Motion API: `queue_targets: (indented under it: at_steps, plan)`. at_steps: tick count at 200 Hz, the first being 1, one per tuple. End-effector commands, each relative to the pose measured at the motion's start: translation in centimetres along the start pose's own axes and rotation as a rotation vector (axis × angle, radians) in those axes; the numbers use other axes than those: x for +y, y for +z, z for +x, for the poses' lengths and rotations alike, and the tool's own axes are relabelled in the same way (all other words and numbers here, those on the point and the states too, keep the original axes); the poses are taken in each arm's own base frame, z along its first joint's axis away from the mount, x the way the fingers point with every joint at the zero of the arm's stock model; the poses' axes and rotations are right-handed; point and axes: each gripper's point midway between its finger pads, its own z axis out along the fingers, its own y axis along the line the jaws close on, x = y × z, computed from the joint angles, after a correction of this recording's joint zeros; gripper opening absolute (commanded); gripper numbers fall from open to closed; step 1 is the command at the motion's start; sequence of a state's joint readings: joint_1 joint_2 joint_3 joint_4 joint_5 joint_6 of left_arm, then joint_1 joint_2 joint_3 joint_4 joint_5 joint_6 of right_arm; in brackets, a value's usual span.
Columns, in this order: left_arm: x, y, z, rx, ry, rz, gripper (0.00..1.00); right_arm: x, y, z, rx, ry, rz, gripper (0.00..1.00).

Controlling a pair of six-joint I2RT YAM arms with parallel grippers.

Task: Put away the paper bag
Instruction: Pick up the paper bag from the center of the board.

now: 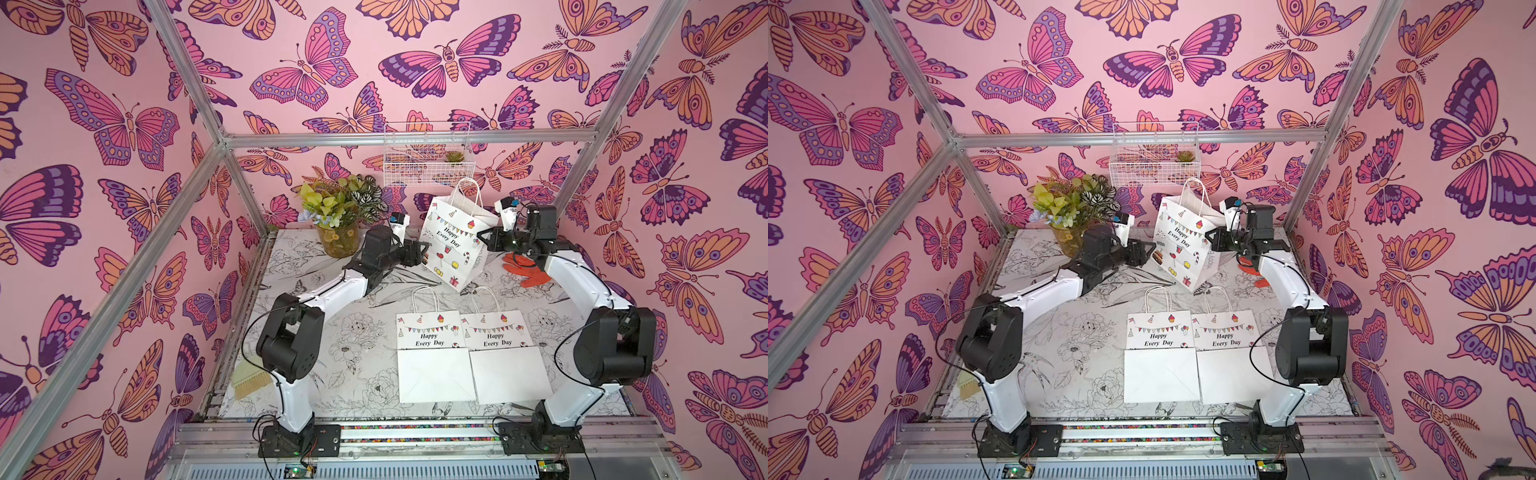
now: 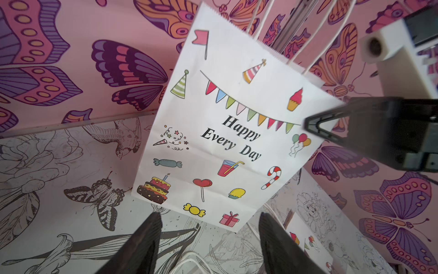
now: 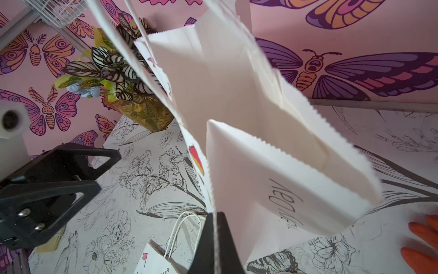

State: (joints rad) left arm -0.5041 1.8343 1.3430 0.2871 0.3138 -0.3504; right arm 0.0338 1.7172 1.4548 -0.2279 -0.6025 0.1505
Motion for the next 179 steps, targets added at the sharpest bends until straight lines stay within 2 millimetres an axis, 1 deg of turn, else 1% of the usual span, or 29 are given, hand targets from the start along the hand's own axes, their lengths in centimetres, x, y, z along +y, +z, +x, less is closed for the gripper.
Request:
queue_targets:
  at_steps: [1, 12, 15, 24, 26, 50, 60, 68, 74, 77, 80, 85, 87, 107, 117, 122, 124, 130, 147, 150, 152, 162, 170, 179]
  plan:
    - [-0.7, -3.2, -2.3, -0.078, -0.008, 0.002, 0.68, 3.4, -2.6, -3.3, -0.055, -0.018, -0.051, 0.0]
    - [-0.8, -5.1, -3.3, -0.101, -0.039, 0.0, 0.67, 4.4, -3.7, -3.8, -0.05, -0.012, -0.055, 0.0]
    - [-0.7, -5.6, -3.4, -0.102, -0.052, 0.002, 0.67, 5.2, -4.1, -3.9, -0.042, -0.009, -0.084, 0.0]
    - [-0.7, -7.3, -4.1, -0.113, -0.095, 0.007, 0.67, 6.5, -5.1, -4.2, -0.03, -0.003, -0.11, 0.0]
    - [-0.4, -7.6, -4.1, -0.113, -0.107, 0.002, 0.67, 6.6, -5.3, -4.1, -0.025, 0.001, -0.114, 0.0]
    - [0.6, -12.7, -5.7, -0.151, -0.206, -0.005, 0.66, 10.6, -8.2, -4.7, 0.018, 0.012, -0.2, 0.0]
    - [0.9, -14.7, -6.2, -0.169, -0.24, -0.006, 0.65, 12.0, -9.3, -4.3, 0.06, 0.03, -0.237, 0.0]
    - [1.1, -16.4, -6.6, -0.185, -0.26, -0.008, 0.65, 13.6, -10.4, -4.4, 0.082, 0.028, -0.277, 0.0]
    - [1.2, -17.4, -6.8, -0.192, -0.272, -0.009, 0.65, 14.6, -11.1, -4.3, 0.102, 0.03, -0.307, 0.0]
    - [1.5, -17.6, -6.7, -0.184, -0.282, -0.009, 0.65, 15.2, -11.4, -4.2, 0.114, 0.033, -0.323, 0.0]
    - [0.8, -18.8, -7.3, -0.202, -0.275, 0.002, 0.65, 15.7, -11.8, -4.1, 0.125, 0.033, -0.341, 0.0]
    - [0.7, -19.6, -7.5, -0.203, -0.275, 0.008, 0.65, 16.8, -12.4, -4.0, 0.144, 0.031, -0.373, 0.0]
    - [0.9, -20.0, -7.5, -0.204, -0.28, 0.002, 0.65, 17.1, -12.6, -3.9, 0.151, 0.033, -0.384, 0.0]
    - [0.8, -22.3, -7.4, -0.183, -0.307, 0.037, 0.65, 21.1, -15.0, -3.9, 0.184, 0.036, -0.511, 0.0]
    - [0.8, -23.3, -7.2, -0.179, -0.335, 0.065, 0.65, 23.0, -16.2, -4.6, 0.165, 0.042, -0.604, 0.0]
    - [0.9, -23.8, -7.2, -0.181, -0.351, 0.075, 0.65, 23.8, -16.4, -4.8, 0.168, 0.055, -0.654, 0.0]
    - [0.8, -23.9, -7.1, -0.179, -0.356, 0.084, 0.65, 24.6, -17.5, -5.0, 0.149, 0.037, -0.675, 0.0]
    - [0.7, -24.5, -7.1, -0.181, -0.368, 0.099, 0.65, 25.9, -18.7, -5.4, 0.138, 0.029, -0.738, 0.0]
    - [0.2, -26.1, -7.3, -0.202, -0.39, 0.146, 0.65, 28.4, -21.0, -6.7, 0.115, 0.033, -0.88, 0.0]
    - [0.2, -26.4, -7.4, -0.211, -0.387, 0.155, 0.64, 29.1, -21.6, -7.2, 0.096, 0.009, -0.91, 0.0]
    - [0.1, -26.5, -7.5, -0.214, -0.39, 0.162, 0.64, 29.2, -21.7, -7.2, 0.105, 0.024, -0.922, 0.0]
    - [-0.1, -27.2, -7.9, -0.234, -0.393, 0.204, 0.65, 30.7, -23.4, -8.2, 0.067, -0.025, -0.987, 0.0]
    - [-0.7, -27.6, -8.3, -0.245, -0.375, 0.26, 0.65, 31.7, -24.2, -8.1, 0.076, -0.05, -1.023, 0.0]
    - [-1.3, -27.9, -8.4, -0.242, -0.36, 0.324, 0.65, 32.4, -24.6, -7.6, 0.094, -0.076, -1.043, 0.0]
